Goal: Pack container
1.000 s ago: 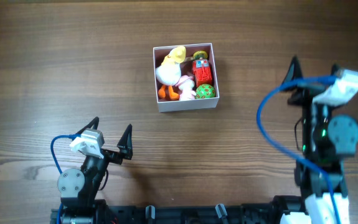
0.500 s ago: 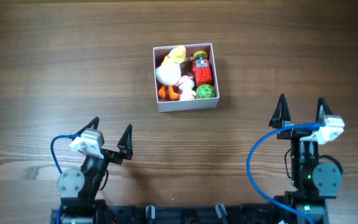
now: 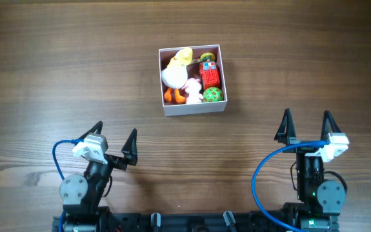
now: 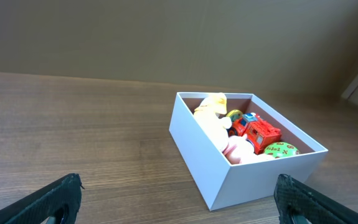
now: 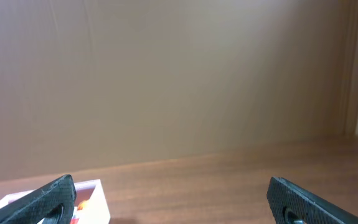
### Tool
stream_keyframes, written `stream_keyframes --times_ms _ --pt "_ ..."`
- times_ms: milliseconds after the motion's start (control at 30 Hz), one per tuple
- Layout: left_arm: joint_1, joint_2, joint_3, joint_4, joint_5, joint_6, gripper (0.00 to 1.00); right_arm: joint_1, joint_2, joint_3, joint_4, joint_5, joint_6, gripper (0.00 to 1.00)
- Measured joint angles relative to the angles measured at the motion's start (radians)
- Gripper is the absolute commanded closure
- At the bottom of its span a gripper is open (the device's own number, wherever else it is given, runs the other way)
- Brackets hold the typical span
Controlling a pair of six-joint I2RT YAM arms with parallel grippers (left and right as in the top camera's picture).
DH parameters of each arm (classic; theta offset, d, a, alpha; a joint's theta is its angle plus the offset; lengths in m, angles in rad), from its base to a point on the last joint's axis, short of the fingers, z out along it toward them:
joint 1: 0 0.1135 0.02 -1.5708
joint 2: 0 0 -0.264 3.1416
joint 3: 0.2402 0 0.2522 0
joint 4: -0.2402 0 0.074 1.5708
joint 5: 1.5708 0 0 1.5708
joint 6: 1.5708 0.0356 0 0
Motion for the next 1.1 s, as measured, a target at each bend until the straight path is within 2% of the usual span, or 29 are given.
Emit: stream_keyframes --times_ms 500,1100 --pt "0.0 0.0 0.0 0.0 0.0 0.0 0.0 0.038 -0.048 -0.009 -0.238 -0.018 -0.008 0.0" --pt "0.0 0.0 0.0 0.0 0.0 0.0 0.0 0.038 -0.048 -0.009 -0.238 -0.018 -0.026 0.0"
